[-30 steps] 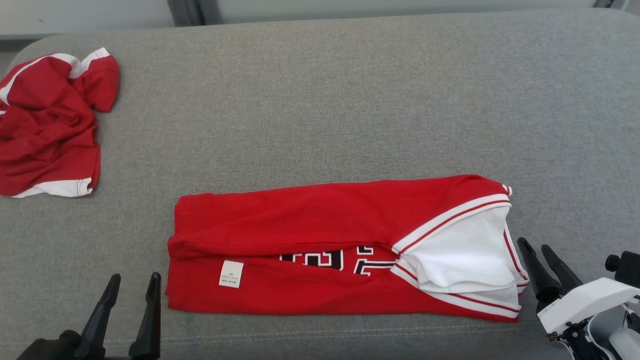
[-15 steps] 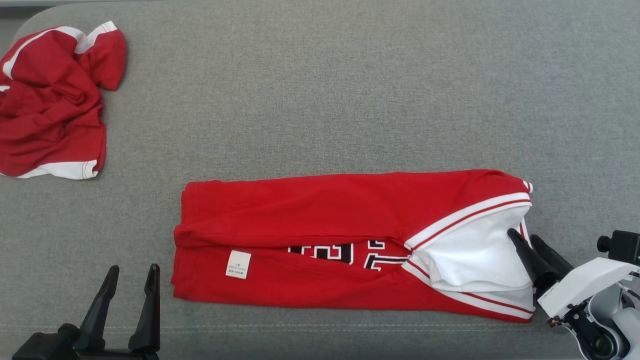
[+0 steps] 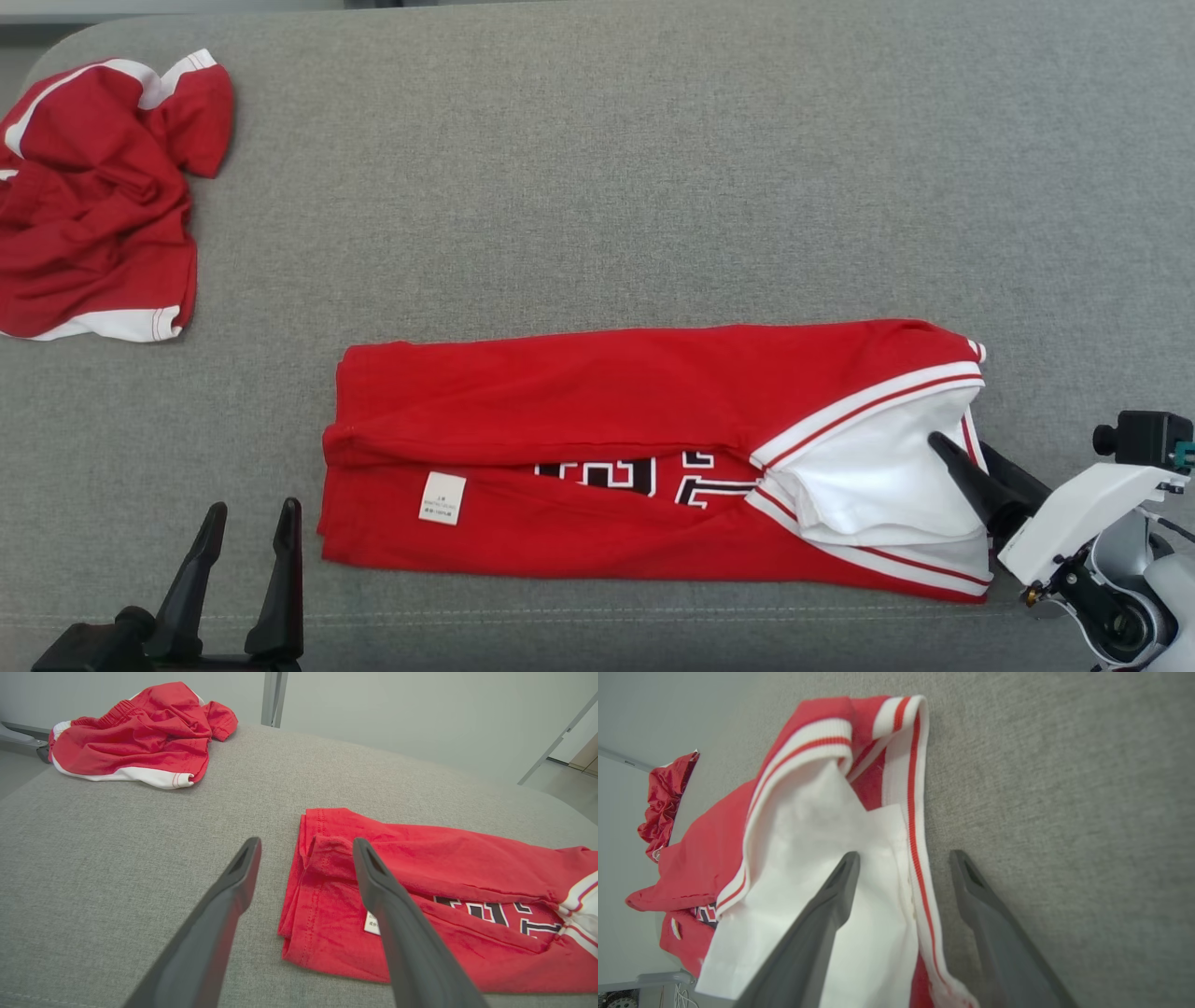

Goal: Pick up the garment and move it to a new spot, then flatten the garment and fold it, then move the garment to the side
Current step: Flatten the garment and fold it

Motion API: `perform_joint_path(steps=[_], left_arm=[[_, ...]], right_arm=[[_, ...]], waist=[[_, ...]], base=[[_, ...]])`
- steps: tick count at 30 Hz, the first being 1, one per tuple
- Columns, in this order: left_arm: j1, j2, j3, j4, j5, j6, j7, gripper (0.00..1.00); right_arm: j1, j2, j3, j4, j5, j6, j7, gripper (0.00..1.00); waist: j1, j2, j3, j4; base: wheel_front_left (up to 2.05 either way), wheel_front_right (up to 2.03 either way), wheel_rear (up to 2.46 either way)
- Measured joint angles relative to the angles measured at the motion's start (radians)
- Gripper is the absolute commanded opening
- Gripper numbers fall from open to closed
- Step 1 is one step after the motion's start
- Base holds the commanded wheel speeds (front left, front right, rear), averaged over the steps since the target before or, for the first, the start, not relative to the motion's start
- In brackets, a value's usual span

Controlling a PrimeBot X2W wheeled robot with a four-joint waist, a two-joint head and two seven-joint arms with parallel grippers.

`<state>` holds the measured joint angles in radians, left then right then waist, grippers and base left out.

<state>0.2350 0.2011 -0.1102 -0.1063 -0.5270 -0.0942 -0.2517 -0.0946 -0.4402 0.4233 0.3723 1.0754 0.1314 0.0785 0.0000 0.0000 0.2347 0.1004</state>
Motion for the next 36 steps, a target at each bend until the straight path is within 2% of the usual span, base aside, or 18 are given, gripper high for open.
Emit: perform_joint_path(steps=[7, 13, 14, 16, 17, 18, 20, 21, 31, 36], left_arm=[[0.0, -0.008, -0.002, 0.003, 0.002, -0.004, 0.0, 1.0], [0.0, -0.019, -0.008, 0.004, 0.003, -0.008, 0.0, 1.0], [0.0, -0.02, -0.008, 0.004, 0.003, -0.01, 0.0, 1.0], [0.0, -0.021, -0.008, 0.005, 0.004, -0.011, 0.0, 1.0], [0.0, -0.022, -0.007, 0.006, 0.004, -0.012, 0.0, 1.0], [0.0, -0.023, -0.005, 0.006, 0.004, -0.012, 0.0, 1.0], [0.0, -0.024, -0.002, 0.007, 0.004, -0.012, 0.0, 1.0], [0.0, -0.025, -0.001, 0.008, 0.004, -0.012, 0.0, 1.0], [0.0, -0.032, 0.022, 0.005, 0.007, -0.017, 0.0, 1.0], [0.0, -0.032, 0.025, 0.005, 0.011, -0.017, 0.0, 1.0]], right_arm=[[0.0, -0.007, 0.066, -0.034, 0.011, 0.0, 0.05, 1.0], [-0.005, -0.012, 0.083, -0.049, 0.024, 0.0, 0.058, 1.0], [-0.005, -0.012, 0.084, -0.05, 0.024, 0.0, 0.058, 0.96], [-0.007, -0.013, 0.086, -0.053, 0.024, 0.0, 0.054, 0.69], [-0.008, -0.013, 0.088, -0.053, 0.024, 0.0, 0.052, 0.47], [-0.009, -0.014, 0.09, -0.054, 0.024, 0.0, 0.046, 0.4], [-0.013, -0.013, 0.091, -0.054, 0.023, 0.0, 0.031, 0.04], [-0.017, -0.012, 0.093, -0.053, 0.022, 0.0, 0.025, 0.0], [-0.026, -0.01, 0.077, -0.047, 0.046, -0.001, -0.009, 0.0], [-0.035, -0.044, 0.044, -0.035, 0.082, -0.001, -0.019, 0.0]], waist=[[0.0, 0.0, -0.013, -0.004], [0.0, 0.0, -0.01, 0.003], [0.0, 0.0, -0.01, 0.004], [0.0, 0.0, -0.009, 0.006], [0.0, 0.0, -0.009, 0.007], [0.0, 0.0, -0.008, 0.008], [0.0, 0.0, -0.007, 0.01], [0.0, 0.0, -0.007, 0.011], [0.0, 0.0, -0.001, -0.001], [0.0, 0.0, 0.003, -0.013]], base=[[0.0, 0.0, 0.0], [0.0, 0.0, 0.0], [0.0, 0.0, 0.0], [0.0, 0.0, 0.0], [0.0, 0.0, 0.0], [0.0, 0.0, 0.0], [0.0, 0.0, 0.0], [0.0, 0.0, 0.0], [0.0, 0.0, 0.0], [0.0, 0.0, 0.0]])
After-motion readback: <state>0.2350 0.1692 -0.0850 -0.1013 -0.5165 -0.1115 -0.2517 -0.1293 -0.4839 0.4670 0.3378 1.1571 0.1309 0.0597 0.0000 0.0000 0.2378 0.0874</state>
